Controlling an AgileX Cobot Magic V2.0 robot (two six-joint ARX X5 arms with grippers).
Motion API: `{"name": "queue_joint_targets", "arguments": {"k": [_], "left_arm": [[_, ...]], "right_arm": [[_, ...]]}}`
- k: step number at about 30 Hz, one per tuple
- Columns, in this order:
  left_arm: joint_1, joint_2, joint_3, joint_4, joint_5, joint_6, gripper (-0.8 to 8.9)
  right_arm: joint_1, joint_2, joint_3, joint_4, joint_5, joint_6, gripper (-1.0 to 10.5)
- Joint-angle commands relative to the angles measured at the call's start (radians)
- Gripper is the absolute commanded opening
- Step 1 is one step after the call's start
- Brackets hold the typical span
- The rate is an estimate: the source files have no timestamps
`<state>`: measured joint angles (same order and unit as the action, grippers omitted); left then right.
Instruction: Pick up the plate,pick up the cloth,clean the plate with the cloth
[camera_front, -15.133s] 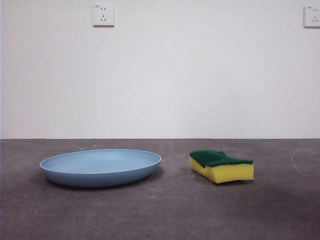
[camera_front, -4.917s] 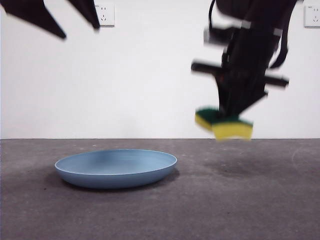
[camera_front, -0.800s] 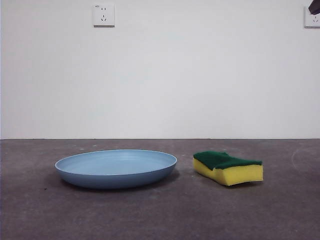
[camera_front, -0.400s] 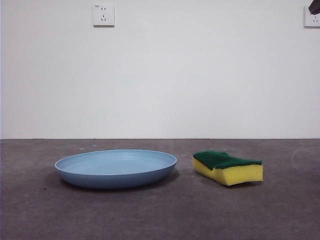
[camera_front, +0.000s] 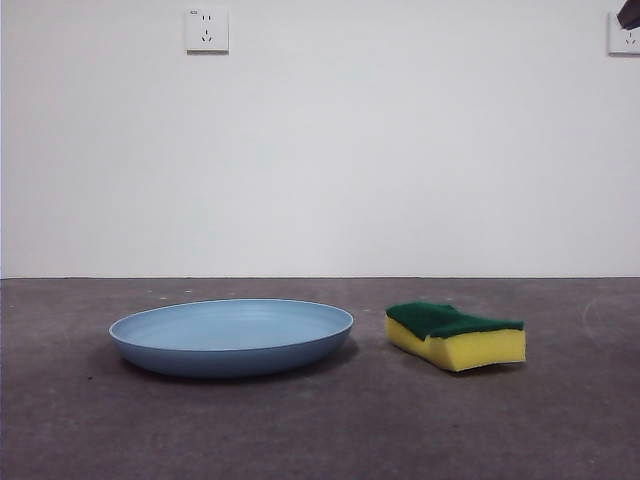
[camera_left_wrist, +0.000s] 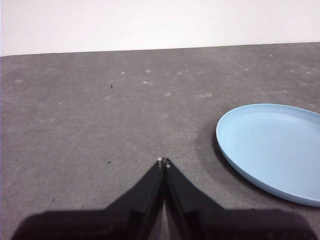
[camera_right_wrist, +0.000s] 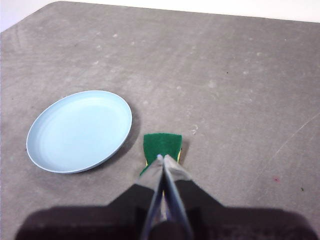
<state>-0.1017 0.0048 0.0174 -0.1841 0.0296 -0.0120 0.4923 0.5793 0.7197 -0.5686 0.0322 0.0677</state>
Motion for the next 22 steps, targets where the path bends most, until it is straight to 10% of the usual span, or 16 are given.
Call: {"name": "queue_joint_targets", "arguments": {"k": [1,10,16,22], "left_arm": [[0.003,-0.003,-0.014,0.003,-0.001,-0.01,-0.03],[0.003,-0.003,-0.014,0.003,-0.001,-0.01,-0.03],[0.003,-0.003,-0.014,0.003,-0.001,-0.01,-0.03],[0.003,-0.003,-0.014,0.003,0.0,-0.01,-0.03]], "right_arm": [[0.0,-0.002,-0.002,0.006,0.0,0.01,0.0],[0.0,-0.002,-0.002,0.006,0.001,0.009,0.0],[-0.06,-0.053,-0.023,0.081,0.052,-0.127,0.0],[-0.255,-0.19,-0.211,0.38,-0.093,-0.124,0.0]]}}
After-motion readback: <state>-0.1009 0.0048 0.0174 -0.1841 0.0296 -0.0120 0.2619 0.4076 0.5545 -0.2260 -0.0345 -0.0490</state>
